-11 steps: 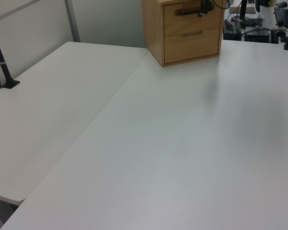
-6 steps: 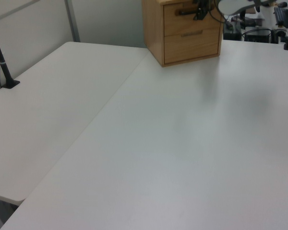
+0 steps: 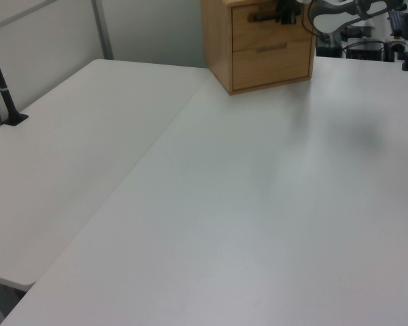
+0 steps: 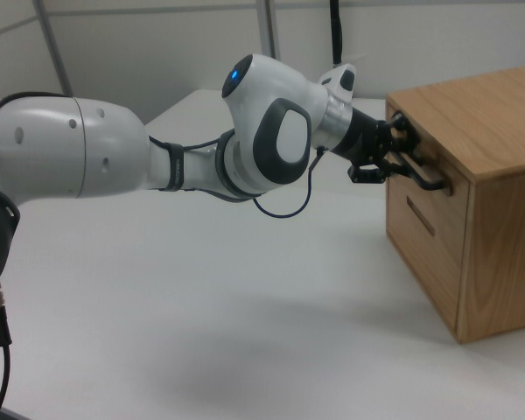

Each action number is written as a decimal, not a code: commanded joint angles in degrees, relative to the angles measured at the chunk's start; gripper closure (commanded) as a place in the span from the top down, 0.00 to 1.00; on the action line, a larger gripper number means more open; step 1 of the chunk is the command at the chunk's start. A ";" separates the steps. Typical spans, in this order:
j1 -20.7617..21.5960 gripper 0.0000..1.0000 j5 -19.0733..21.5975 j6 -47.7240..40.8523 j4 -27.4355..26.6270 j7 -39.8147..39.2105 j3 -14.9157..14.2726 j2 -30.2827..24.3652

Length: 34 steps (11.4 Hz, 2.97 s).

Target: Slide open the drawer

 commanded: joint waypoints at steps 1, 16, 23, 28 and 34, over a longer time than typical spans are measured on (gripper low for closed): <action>0.09 0.24 -1.08 0.31 -0.07 -1.62 -0.29 0.24; 5.71 0.11 -0.81 -0.83 -24.38 -2.05 1.11 -22.58; 13.88 0.11 2.79 -25.50 -26.70 -2.32 4.89 -33.76; 16.00 0.14 10.82 -36.38 -24.61 -1.36 7.87 -35.00; 16.17 0.67 27.22 -60.42 -12.29 37.23 13.42 -32.29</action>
